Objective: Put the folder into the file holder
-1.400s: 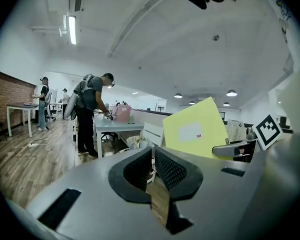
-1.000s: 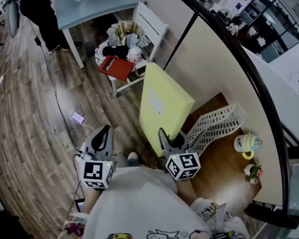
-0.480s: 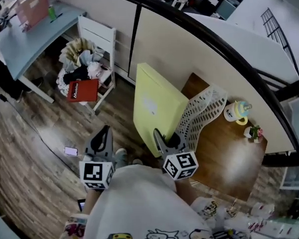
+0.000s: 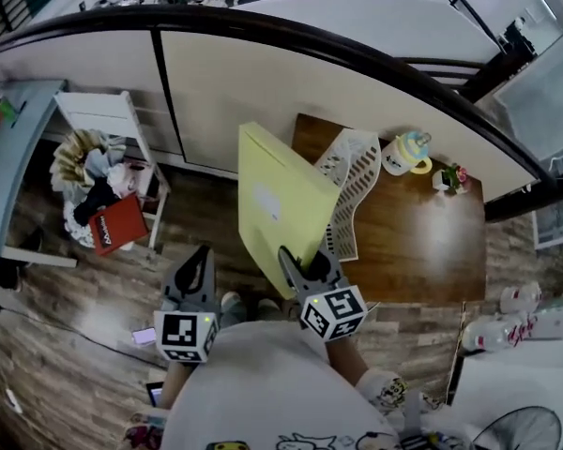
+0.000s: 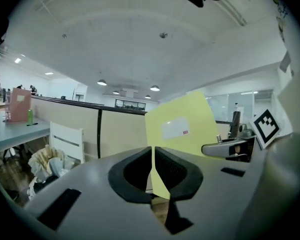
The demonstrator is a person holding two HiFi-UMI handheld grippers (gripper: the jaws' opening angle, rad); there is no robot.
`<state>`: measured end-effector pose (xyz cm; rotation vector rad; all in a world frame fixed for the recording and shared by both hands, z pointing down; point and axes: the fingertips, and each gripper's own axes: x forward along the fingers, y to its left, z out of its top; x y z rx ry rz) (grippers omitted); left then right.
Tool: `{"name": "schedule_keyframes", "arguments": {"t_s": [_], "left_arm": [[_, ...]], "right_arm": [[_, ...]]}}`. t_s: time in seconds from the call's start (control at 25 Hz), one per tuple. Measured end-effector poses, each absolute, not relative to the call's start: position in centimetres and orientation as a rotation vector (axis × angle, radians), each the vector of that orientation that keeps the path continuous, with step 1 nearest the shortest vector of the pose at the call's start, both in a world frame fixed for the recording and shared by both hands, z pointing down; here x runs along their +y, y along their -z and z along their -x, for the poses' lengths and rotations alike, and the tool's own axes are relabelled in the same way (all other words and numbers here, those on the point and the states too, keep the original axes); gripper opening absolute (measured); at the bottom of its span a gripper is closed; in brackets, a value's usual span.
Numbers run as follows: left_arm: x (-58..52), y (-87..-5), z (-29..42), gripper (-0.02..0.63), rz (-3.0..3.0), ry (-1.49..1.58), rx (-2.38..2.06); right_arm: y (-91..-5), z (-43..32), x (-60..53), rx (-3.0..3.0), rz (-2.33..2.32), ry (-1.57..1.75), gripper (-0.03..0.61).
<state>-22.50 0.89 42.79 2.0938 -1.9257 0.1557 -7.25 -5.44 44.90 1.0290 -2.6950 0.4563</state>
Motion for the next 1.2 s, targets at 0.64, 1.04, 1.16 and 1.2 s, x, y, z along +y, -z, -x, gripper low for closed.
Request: {"name": "schedule_keyframes", "arguments": {"t_s": [0.64, 1.04, 1.16, 1.2], "left_arm": [[-1.1, -42.6, 16.3, 0.018, -2.276, -0.196, -1.734], [-2.2, -41.9, 13.2, 0.018, -2.339, -0.189, -1.687], [-2.4, -41.9, 12.2, 0.018, -2.358, -0.188, -1.662], [-2.4, -41.9, 11.9, 0.018, -2.363, -0.188, -1.653]], "right_arm": [[-42.1, 1.0, -3.6, -2.678, -1.243, -0.438, 0.172], [-38.9, -2.7, -3.1, -2.734, -1.355, -0.456, 0.172], [-38.0, -4.0, -2.9, -2.744, -1.398, -0.481, 0.172], [-37.7, -4.5, -2.9, -2.747, -1.411, -0.493, 0.172]]}}
